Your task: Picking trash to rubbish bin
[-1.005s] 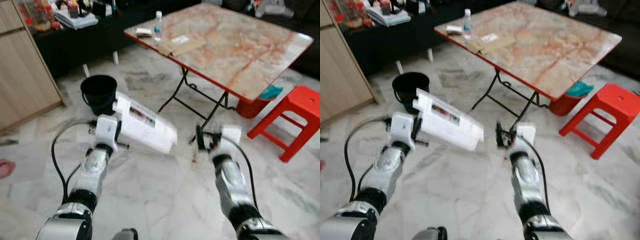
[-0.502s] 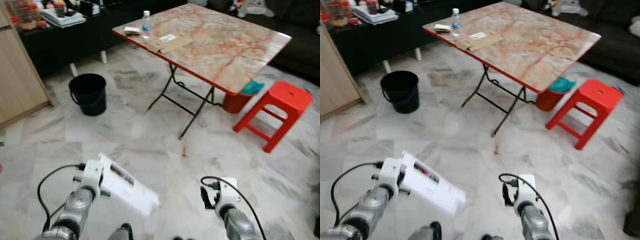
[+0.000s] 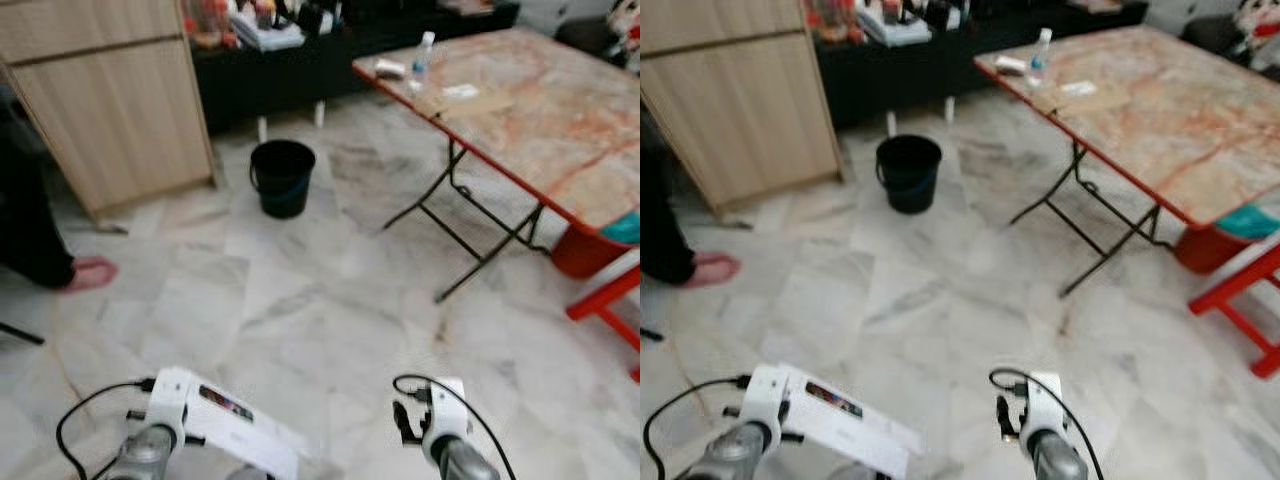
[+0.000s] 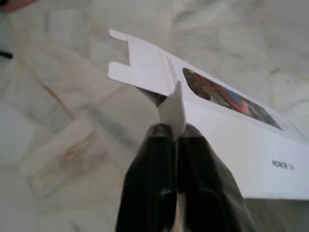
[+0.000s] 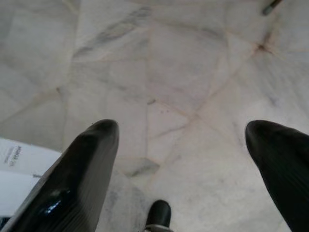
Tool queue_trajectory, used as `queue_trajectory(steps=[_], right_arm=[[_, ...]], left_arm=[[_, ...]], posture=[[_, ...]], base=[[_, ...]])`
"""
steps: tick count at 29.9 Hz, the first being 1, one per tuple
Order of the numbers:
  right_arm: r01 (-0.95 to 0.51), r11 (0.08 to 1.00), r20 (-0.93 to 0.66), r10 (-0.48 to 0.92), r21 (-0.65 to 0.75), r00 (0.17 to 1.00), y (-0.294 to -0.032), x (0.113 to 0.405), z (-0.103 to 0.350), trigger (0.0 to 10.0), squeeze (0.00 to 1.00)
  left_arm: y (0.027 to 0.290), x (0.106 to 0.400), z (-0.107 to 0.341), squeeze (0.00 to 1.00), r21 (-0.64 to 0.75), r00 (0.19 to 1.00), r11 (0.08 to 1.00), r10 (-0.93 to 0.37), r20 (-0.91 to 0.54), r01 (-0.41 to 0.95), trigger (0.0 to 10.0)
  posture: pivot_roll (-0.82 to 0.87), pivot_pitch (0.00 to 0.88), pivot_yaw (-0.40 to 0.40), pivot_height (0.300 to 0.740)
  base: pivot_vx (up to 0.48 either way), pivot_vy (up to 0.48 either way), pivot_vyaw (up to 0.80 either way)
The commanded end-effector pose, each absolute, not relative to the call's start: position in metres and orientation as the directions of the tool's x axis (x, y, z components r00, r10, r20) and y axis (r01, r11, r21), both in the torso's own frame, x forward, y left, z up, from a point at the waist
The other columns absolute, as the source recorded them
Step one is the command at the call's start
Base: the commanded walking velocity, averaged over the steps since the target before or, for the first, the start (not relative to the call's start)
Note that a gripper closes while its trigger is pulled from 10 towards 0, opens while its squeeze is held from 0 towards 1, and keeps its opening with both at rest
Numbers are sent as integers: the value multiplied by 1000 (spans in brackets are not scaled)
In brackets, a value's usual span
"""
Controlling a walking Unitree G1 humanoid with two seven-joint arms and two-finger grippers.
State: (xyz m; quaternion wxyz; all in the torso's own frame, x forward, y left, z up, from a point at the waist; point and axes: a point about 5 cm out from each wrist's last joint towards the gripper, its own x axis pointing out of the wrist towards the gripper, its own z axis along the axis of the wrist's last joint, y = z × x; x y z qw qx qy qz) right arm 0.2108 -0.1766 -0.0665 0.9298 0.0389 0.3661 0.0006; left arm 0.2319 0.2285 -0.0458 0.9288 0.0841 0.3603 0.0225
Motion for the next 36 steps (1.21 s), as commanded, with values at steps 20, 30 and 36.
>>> queue_trajectory(steps=[20, 30, 36], right_arm=[[19, 996, -674, 42, 83, 738, -171, 215, -64, 10000, 0], [-10, 999, -692, 35, 41, 721, -171, 212, -67, 10000, 0], [15, 999, -692, 25, 51, 722, -172, 211, -68, 10000, 0]], left_arm=[[231, 223, -52, 0, 174, 713, 985, 110, -692, 17, 10000], [231, 225, -50, 0, 170, 720, 985, 115, -684, 5, 10000], [233, 224, -50, 0, 172, 720, 985, 123, -683, -5, 10000]], posture=[[149, 106, -73, 740], [160, 131, -77, 740], [165, 140, -80, 740]], base=[[480, 0, 0], [480, 0, 318], [480, 0, 597]])
